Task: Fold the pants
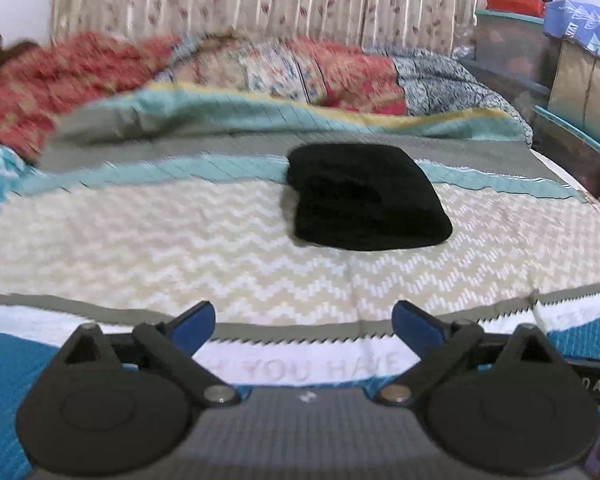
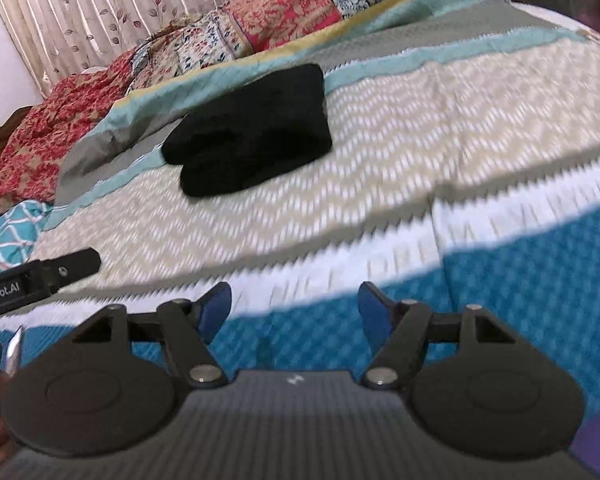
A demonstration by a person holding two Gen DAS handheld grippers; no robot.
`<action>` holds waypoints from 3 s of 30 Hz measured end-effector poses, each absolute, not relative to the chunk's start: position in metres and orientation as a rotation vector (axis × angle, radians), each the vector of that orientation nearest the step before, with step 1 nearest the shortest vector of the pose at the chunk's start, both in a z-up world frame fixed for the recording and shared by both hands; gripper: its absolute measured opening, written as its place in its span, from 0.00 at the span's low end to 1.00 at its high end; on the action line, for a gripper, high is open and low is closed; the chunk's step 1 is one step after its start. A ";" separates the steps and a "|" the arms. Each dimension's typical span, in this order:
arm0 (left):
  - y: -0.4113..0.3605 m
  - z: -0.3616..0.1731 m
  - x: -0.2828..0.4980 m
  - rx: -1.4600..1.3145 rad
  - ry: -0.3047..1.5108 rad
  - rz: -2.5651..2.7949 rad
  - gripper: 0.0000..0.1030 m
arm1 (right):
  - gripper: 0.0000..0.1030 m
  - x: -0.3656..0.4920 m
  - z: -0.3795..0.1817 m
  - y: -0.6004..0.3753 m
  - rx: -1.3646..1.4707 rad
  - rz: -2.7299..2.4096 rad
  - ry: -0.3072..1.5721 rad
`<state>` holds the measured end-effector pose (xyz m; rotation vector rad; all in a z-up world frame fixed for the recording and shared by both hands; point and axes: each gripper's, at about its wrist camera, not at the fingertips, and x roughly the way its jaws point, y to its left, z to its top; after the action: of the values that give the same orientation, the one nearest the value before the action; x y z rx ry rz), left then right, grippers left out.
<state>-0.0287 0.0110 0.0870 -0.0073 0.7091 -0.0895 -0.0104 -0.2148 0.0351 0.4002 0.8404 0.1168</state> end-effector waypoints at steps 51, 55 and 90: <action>0.024 0.099 -0.073 0.103 0.829 0.094 1.00 | 0.77 -0.056 0.049 -0.182 0.454 0.181 0.920; 0.025 0.098 -0.073 0.101 0.832 0.099 1.00 | 0.77 -0.056 0.048 -0.181 0.451 0.183 0.924; 0.026 0.097 -0.073 0.110 0.852 0.115 1.00 | 0.85 -0.058 0.057 -0.177 0.408 0.197 0.887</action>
<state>-0.0731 0.0265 0.0971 0.1097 0.8524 0.1151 -0.0578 -0.1772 0.0565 0.4075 0.8868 0.1974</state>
